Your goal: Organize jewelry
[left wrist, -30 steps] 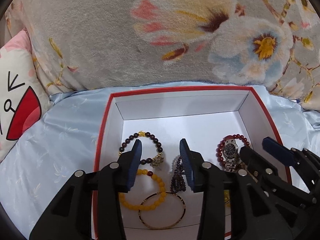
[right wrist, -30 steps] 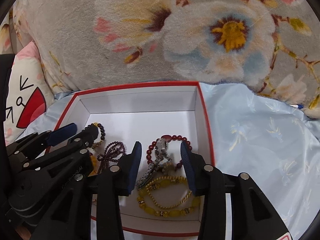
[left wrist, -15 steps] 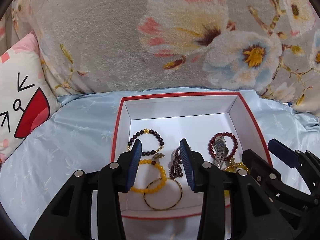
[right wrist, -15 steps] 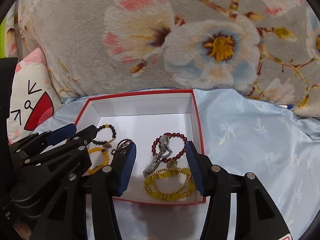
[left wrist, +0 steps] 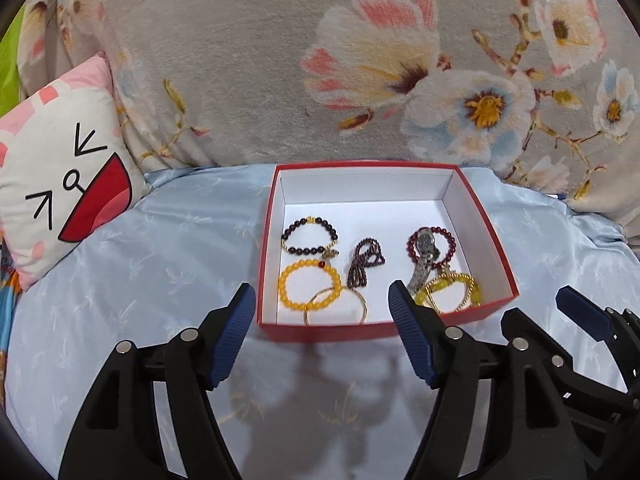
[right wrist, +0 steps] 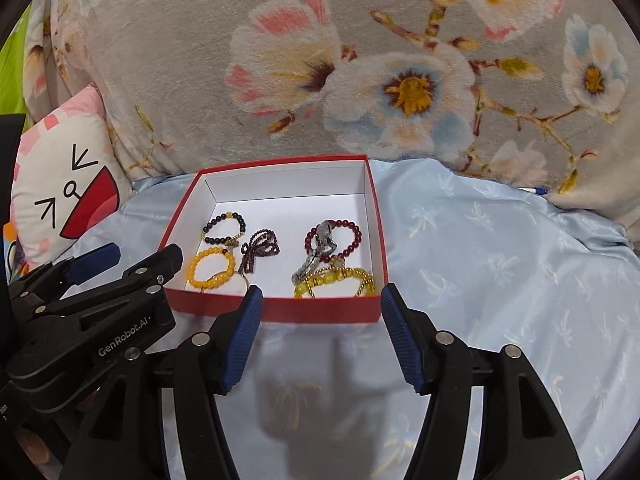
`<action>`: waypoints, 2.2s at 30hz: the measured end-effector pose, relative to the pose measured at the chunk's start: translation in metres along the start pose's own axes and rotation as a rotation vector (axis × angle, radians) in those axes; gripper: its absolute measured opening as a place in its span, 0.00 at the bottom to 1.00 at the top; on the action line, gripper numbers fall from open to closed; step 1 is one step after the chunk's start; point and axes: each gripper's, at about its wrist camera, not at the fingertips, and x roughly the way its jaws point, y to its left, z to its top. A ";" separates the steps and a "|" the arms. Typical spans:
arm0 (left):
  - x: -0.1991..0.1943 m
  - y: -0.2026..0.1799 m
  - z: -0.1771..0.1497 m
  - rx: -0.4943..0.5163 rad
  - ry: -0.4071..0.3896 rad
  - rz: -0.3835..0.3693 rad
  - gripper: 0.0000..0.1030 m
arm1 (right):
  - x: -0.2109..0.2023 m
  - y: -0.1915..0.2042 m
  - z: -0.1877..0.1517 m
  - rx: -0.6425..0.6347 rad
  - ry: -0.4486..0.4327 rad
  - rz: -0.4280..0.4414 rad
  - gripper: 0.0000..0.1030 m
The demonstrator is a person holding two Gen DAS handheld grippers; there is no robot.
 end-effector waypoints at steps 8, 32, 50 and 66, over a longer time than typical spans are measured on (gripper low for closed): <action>-0.018 0.003 -0.023 0.001 0.015 0.024 0.78 | -0.023 -0.006 -0.021 0.028 -0.009 -0.028 0.75; -0.038 0.006 -0.060 -0.009 0.055 0.047 0.84 | -0.045 -0.004 -0.058 0.026 0.015 -0.059 0.79; -0.041 0.006 -0.065 -0.010 0.054 0.045 0.84 | -0.050 -0.006 -0.064 0.033 0.010 -0.057 0.79; -0.042 0.004 -0.069 0.004 0.058 0.046 0.84 | -0.052 -0.009 -0.068 0.036 0.013 -0.056 0.79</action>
